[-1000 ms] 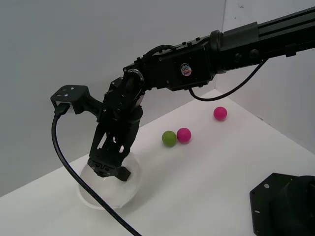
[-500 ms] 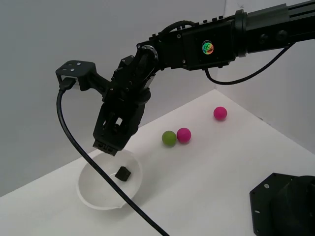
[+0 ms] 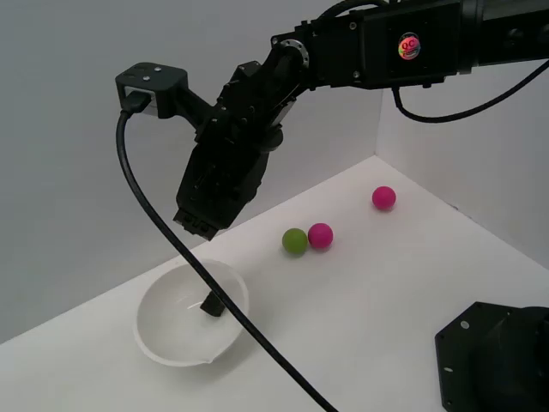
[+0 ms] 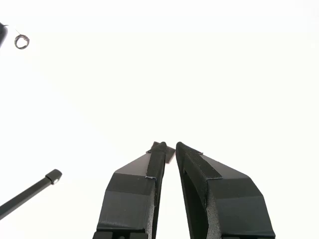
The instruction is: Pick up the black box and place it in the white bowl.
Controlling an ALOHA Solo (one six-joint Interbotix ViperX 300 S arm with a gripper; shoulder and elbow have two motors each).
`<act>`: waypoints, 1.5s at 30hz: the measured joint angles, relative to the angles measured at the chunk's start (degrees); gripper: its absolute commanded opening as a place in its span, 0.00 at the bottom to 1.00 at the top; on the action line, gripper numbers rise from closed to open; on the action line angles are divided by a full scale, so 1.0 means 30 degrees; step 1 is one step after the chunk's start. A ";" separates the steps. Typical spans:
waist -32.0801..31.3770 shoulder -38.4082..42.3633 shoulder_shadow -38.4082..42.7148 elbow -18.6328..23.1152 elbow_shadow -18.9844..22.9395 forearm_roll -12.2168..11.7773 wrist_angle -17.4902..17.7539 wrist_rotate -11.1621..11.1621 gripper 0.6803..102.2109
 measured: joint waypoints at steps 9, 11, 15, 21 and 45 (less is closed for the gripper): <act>0.2695 0.1904 0.1875 0.1230 0.1318 0.0000 0.0000 0.0000 0.08; 0.3193 0.2314 0.2285 0.1465 0.1523 0.0000 0.0000 0.0000 0.08; 0.4277 0.3105 0.3135 0.1992 0.2139 -0.0029 0.0000 -0.0029 0.08; 0.5742 0.4189 0.4189 0.2900 0.3018 0.0146 0.0000 0.0264 0.08; 0.9756 0.7734 0.7764 0.6592 0.6650 0.0264 -0.1318 0.0557 0.08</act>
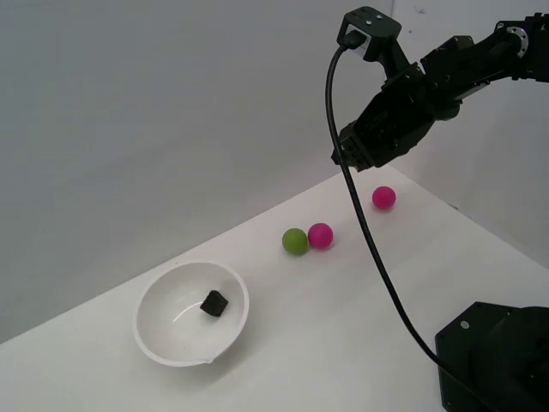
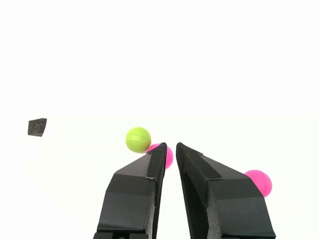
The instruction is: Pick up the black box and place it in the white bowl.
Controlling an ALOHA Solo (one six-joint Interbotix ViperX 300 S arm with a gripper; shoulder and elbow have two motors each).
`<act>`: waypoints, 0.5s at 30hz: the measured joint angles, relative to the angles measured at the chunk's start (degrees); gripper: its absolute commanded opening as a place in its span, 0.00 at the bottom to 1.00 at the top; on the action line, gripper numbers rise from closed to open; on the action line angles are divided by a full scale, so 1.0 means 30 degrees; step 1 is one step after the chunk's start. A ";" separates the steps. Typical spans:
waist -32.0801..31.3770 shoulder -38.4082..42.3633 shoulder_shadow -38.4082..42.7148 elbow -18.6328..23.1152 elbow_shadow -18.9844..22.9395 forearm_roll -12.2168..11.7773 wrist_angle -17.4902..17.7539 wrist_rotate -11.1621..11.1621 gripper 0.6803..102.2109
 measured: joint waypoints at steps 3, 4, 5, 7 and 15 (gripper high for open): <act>0.0176 0.0264 0.0264 0.0322 0.0352 0.0000 -0.0117 0.0000 0.08; 0.0176 0.0381 0.0439 0.0498 0.0469 -0.0059 -0.0234 0.0029 0.08; 0.0176 0.0557 0.0615 0.0645 0.0703 0.0000 -0.0293 0.0000 0.08; 0.0322 0.1025 0.1055 0.0967 0.0996 0.0000 -0.0322 0.0000 0.08; 0.0498 0.4277 0.4336 0.2314 0.2314 0.0000 0.0293 0.0000 0.08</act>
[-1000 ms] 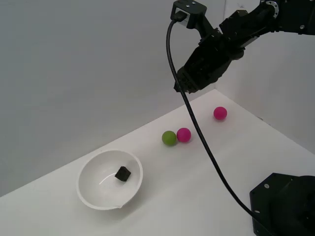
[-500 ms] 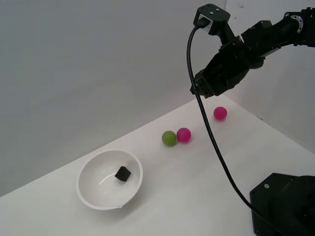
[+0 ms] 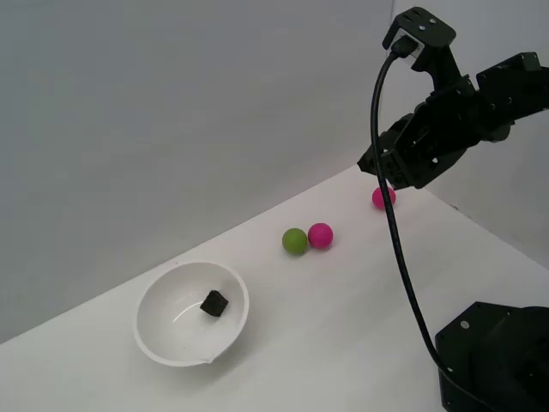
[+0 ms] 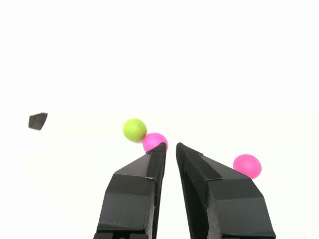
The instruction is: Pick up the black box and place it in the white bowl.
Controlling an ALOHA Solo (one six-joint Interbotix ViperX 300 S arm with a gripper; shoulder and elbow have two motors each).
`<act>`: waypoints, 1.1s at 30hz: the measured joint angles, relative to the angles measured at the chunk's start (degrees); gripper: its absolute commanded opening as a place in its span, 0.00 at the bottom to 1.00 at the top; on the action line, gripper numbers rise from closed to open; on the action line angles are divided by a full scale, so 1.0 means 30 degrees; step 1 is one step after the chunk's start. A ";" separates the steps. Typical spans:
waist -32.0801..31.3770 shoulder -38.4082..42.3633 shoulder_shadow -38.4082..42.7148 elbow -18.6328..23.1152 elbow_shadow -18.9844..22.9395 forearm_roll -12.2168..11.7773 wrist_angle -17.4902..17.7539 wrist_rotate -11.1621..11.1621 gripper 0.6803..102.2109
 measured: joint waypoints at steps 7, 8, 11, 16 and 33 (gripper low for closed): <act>0.0293 0.2578 0.2549 0.0586 0.0527 0.0000 0.0498 -0.0205 0.08; 0.0322 0.2871 0.2871 0.0674 0.0674 0.0000 0.0439 -0.0205 0.08; 0.0322 0.3809 0.3867 0.1465 0.1406 0.0000 -0.0234 -0.0205 0.08; 0.0322 0.5449 0.5479 0.2666 0.2666 0.0000 -0.1494 -0.0205 0.08; 0.0322 0.7852 0.7852 0.4834 0.4834 0.0000 -0.2607 -0.0234 0.08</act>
